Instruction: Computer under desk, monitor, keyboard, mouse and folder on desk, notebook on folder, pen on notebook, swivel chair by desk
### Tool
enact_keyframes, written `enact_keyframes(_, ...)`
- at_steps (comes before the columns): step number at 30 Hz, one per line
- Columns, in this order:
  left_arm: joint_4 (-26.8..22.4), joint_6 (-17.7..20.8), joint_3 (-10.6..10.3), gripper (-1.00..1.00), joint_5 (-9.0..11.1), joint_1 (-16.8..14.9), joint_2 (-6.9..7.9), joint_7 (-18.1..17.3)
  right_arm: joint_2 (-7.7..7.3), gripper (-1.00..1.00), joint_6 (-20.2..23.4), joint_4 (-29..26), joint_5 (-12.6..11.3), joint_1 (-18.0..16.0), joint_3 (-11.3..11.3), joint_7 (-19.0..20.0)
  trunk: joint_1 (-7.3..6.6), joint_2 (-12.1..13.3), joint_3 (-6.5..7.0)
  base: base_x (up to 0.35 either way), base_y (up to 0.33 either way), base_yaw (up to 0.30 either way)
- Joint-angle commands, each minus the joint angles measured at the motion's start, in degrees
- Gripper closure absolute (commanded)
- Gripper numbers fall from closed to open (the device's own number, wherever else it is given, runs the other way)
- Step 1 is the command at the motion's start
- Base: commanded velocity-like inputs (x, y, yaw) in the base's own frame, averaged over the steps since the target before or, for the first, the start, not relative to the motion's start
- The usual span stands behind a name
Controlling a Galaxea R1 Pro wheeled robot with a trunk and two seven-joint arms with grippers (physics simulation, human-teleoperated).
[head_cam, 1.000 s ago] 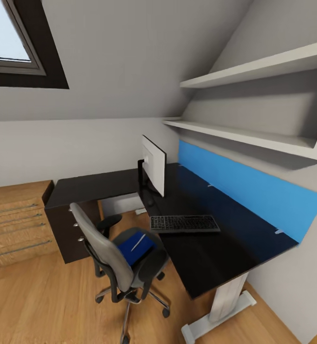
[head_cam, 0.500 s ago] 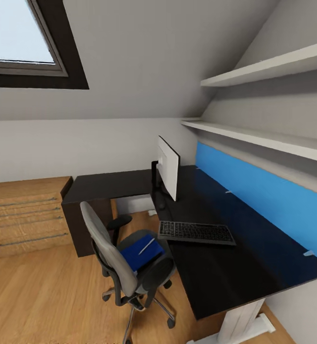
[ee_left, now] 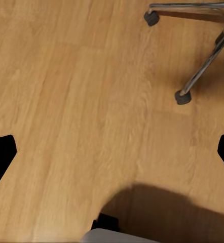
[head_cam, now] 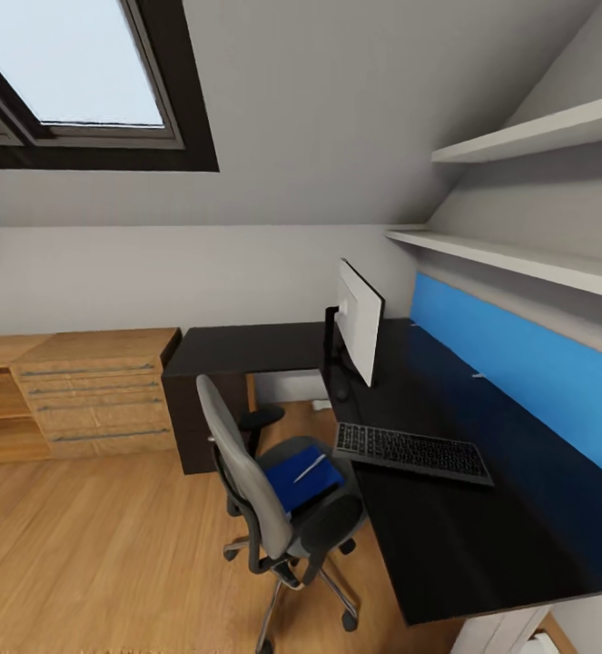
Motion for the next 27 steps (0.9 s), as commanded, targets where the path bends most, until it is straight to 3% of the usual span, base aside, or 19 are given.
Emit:
enact_keyframes(1,-0.01,-0.11,0.03,-1.00,0.11,-0.03,0.01,0.01,0.02,-1.00,-0.15,0.01,0.06,-0.03,-0.04,-0.13,0.01,-0.05,-0.07,0.000,0.000,0.276)
enact_keyframes(7,-0.01,-0.05,0.07,-1.00,0.18,-0.03,0.02,0.01,0.02,-1.00,-0.15,0.01,0.06,-0.04,0.01,-0.13,0.01,-0.05,-0.07,-0.034,0.030,0.249)
enact_keyframes(13,-0.01,-0.03,0.11,-1.00,0.19,-0.02,-0.04,-0.06,-0.05,-1.00,-0.15,0.05,0.19,-0.02,0.25,0.06,0.01,-0.05,-0.07,-0.155,0.225,0.023)
enact_keyframes(27,0.17,-0.03,-0.01,-1.00,0.06,-0.03,-0.06,0.00,-0.16,-1.00,-0.15,0.03,0.32,-0.02,0.31,0.33,0.01,-0.05,-0.07,0.062,0.116,0.001)
